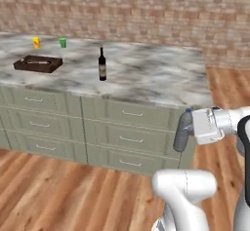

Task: Place the drinks on the dining counter in a tight cluster.

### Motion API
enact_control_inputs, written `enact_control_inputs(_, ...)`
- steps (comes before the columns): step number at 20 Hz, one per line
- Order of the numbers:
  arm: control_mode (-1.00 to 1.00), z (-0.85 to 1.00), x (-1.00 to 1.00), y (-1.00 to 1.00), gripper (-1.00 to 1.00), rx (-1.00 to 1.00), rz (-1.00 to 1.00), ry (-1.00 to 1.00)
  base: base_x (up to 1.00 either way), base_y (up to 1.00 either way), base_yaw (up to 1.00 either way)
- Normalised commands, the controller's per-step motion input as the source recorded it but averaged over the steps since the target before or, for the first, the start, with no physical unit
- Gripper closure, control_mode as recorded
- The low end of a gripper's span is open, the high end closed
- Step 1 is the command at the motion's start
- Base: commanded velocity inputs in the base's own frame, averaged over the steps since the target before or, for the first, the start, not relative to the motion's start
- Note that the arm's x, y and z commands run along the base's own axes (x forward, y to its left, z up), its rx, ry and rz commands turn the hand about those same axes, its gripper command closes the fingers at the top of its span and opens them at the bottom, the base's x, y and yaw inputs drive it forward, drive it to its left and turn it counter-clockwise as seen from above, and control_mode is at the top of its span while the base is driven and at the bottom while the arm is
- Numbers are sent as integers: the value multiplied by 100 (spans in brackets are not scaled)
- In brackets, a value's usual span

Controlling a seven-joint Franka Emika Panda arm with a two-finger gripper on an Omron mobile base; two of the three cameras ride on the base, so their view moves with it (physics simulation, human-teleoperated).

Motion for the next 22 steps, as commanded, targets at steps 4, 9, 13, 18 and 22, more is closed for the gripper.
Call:
enact_control_inputs(4, 100, 0, 0, 0, 100, 0, 0, 0, 100, 78, -47)
enact_control_inputs(9, 100, 0, 0, 0, 100, 0, 0, 0, 100, 77, -37)
enact_control_inputs(13, 100, 0, 0, 0, 100, 0, 0, 0, 100, 53, -31)
enact_control_inputs(18, 100, 0, 0, 0, 100, 0, 0, 0, 56, 34, -14)
enact_control_inputs(22, 100, 0, 0, 0, 100, 0, 0, 0, 49, 9, -17)
